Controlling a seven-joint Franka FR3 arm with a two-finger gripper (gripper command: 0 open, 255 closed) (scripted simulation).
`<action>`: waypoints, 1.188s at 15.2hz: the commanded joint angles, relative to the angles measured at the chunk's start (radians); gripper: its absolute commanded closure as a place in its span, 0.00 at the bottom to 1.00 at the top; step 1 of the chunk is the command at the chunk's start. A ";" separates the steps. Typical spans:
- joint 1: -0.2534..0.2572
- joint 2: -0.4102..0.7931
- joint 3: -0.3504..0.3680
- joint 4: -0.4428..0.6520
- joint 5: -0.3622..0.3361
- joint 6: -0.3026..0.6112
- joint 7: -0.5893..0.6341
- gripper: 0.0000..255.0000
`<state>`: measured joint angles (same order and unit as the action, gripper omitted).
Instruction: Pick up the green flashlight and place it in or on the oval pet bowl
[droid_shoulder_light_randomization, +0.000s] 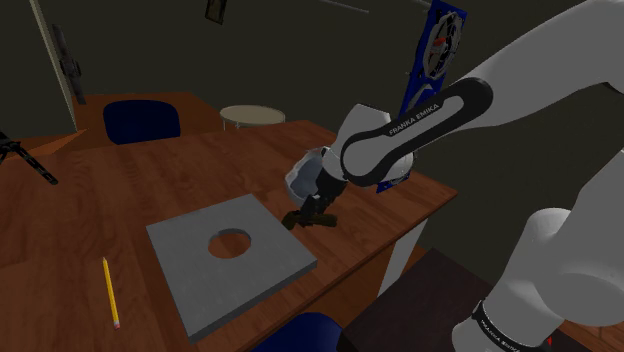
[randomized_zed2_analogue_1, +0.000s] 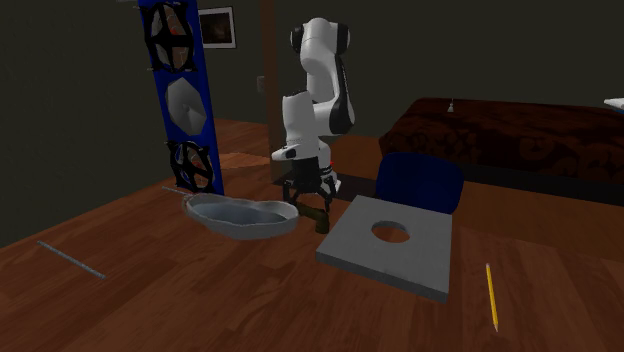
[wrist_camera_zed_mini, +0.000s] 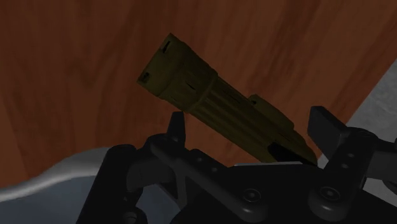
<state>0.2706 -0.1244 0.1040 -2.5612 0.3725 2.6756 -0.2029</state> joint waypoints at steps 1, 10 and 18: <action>-0.001 0.001 -0.001 0.000 0.000 0.001 0.000 0.00; -0.001 0.001 -0.001 0.000 0.000 0.001 -0.001 1.00; -0.013 -0.064 0.000 0.025 -0.038 -0.088 0.038 1.00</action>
<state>0.2594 -0.1788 0.1042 -2.5395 0.3395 2.6009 -0.1692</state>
